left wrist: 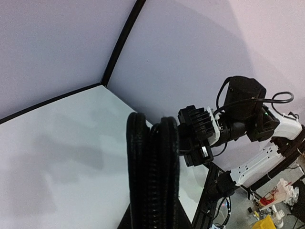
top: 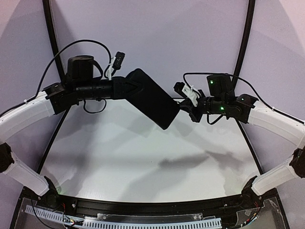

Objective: Sort the hair-cutting tools

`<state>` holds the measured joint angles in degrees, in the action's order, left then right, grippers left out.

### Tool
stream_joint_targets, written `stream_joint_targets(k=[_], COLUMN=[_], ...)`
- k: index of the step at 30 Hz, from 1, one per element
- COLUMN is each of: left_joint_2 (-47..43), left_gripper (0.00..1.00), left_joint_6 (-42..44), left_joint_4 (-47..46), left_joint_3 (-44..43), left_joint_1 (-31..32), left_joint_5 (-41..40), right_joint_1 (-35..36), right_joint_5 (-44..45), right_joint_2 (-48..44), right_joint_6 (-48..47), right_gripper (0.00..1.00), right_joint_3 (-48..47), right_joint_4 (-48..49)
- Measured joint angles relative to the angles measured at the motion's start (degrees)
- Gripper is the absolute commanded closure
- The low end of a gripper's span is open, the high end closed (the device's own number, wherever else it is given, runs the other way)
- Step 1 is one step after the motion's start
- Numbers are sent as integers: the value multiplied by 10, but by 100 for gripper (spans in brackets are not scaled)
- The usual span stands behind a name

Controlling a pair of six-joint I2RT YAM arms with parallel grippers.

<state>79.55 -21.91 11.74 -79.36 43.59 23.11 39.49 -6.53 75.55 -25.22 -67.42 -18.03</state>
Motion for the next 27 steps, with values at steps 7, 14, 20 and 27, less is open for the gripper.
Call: stream_joint_targets(k=[7,14,20,27], left_joint_2=[82,175,210,215], left_gripper=[99,99,99,99], left_joint_6=[69,118,134,135], left_joint_4=[57,137,196,212], left_joint_3=[-71,-133,-168,-188], left_joint_1=[15,44,51,51], left_joint_5=[33,69,77,66], right_joint_1=[-14,-11,-7,-3], right_joint_5=[-47,-95,-101,-99], right_joint_2=[3,17,38,50], right_joint_6=[-64,-89,-90,-90], right_gripper=[100,100,100,100], right_joint_3=[-1,-25,-37,-64], right_joint_4=[1,16,10,2])
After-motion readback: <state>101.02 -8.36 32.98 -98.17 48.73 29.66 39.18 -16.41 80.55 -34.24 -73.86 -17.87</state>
